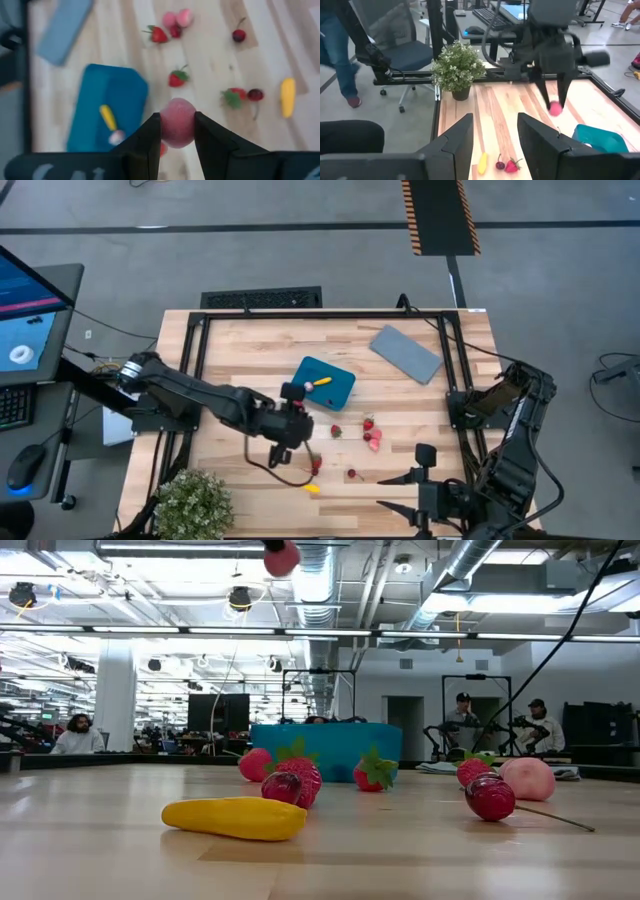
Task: Pick and placing Produce into tupperware
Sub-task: Put the peach into the blue bin
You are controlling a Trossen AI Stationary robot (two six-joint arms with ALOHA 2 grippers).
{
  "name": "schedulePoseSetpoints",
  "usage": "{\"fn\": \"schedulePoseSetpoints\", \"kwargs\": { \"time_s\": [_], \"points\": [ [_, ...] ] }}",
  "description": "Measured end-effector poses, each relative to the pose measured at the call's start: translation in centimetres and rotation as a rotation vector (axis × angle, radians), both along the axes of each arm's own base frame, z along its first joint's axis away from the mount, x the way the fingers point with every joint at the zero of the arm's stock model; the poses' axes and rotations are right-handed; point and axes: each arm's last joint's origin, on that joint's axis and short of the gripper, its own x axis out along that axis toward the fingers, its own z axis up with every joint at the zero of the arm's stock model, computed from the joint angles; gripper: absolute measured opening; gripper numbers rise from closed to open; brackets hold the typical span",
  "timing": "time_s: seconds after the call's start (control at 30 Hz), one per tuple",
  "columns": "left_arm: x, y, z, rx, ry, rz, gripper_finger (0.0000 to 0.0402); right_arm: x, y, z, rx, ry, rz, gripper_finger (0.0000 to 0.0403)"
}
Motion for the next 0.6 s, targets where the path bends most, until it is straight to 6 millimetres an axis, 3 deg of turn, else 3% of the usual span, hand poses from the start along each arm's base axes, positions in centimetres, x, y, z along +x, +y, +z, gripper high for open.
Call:
{"fn": "schedulePoseSetpoints", "kwargs": {
  "time_s": [0.2,0.6],
  "points": [
    [-1.4,-0.3,1.1,0.193,-0.015,-0.056,0.0089,0.0,-0.1,0.0,-0.006,0.003,-0.001,0.0175],
    [-3.1,-2.4,2.4,0.912,-0.072,-0.005,0.0089,0.6,-0.7,-0.2,-0.031,0.02,-0.025,0.0175]
  ]
}}
